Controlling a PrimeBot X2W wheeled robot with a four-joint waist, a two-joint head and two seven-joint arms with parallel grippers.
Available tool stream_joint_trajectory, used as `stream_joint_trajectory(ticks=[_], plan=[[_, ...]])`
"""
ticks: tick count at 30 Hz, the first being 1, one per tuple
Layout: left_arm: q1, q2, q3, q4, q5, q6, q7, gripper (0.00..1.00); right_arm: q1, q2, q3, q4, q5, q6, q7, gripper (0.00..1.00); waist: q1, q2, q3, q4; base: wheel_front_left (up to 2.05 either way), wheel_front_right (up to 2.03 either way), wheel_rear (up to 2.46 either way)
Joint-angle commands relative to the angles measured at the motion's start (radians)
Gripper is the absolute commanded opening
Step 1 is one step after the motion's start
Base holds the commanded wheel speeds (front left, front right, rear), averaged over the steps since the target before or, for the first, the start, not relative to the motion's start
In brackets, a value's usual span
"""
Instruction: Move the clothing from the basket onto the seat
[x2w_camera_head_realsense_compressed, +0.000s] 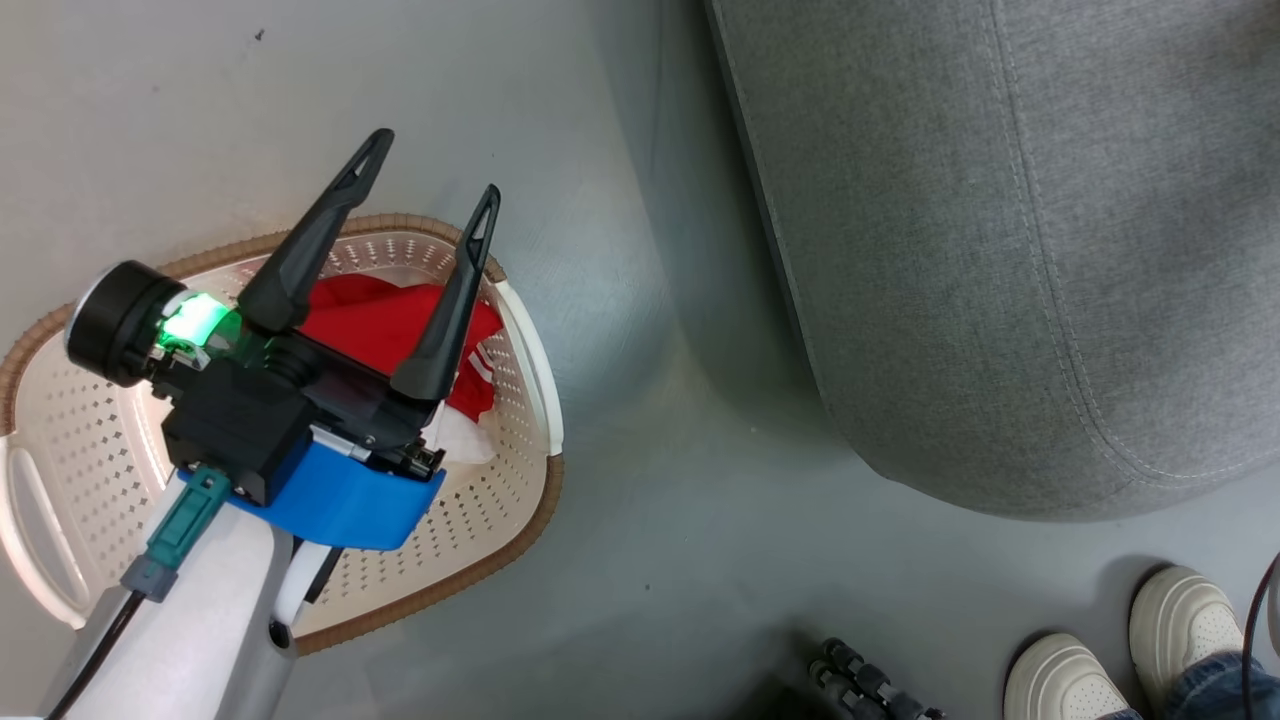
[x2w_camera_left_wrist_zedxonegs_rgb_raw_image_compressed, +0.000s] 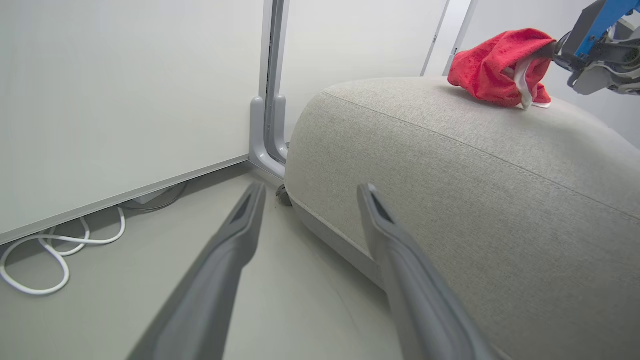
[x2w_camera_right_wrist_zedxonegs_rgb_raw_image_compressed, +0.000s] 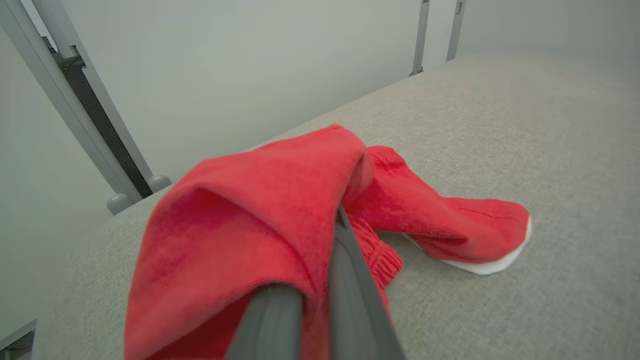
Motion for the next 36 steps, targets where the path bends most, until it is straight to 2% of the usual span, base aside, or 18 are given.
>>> stream_joint_trajectory(ticks=[1,2,10,19,23,24,29,36], plan=[[-0.004,-0.003,-0.004,0.005,-0.004,0.003,-0.005,1.00,0.011,0.003,-0.012,0.007,-0.022,0.000,-0.005,0.58,-0.0002,0.0000,-0.011,0.002,0.00,0.00,0.00],[-0.005,-0.003,-0.004,0.008,-0.004,0.003,-0.007,1.00,0.005,0.015,-0.013,0.010,-0.026,0.000,-0.005,1.00,-0.0002,0.0000,-0.016,0.001,0.00,0.00,0.00],[0.013,-0.029,-0.032,0.078,-0.026,0.001,-0.037,1.00,0.049,0.033,0.015,0.026,-0.069,0.000,-0.004,1.00,-0.0002,0.0000,-0.114,0.008,0.00,0.00,0.00],[0.073,-0.123,-0.054,0.232,-0.086,-0.004,-0.069,1.00,0.247,0.044,0.121,-0.021,-0.143,0.000,-0.004,1.00,-0.0002,0.0000,-0.346,0.066,0.00,0.00,0.00],[0.115,-0.178,-0.013,0.267,-0.106,-0.005,-0.071,1.00,0.357,0.055,0.181,-0.076,-0.190,0.000,-0.004,1.00,-0.0002,0.0000,-0.457,0.099,0.00,0.00,0.00],[0.115,-0.178,-0.013,0.267,-0.106,-0.005,-0.071,1.00,0.357,0.055,0.181,-0.076,-0.190,0.000,-0.004,1.00,-0.0002,0.0000,-0.457,0.099,0.00,0.00,0.00],[0.175,-0.230,0.056,0.319,-0.109,-0.005,-0.071,1.00,0.492,0.107,0.214,-0.189,-0.187,0.000,-0.004,1.00,-0.0002,0.0000,-0.571,0.140,0.00,0.00,0.00],[0.238,-0.265,0.144,0.389,-0.098,-0.006,-0.071,1.00,0.680,0.153,0.288,-0.349,-0.182,0.000,0.005,1.00,-0.0002,0.0000,-0.683,0.206,0.00,0.00,0.00]])
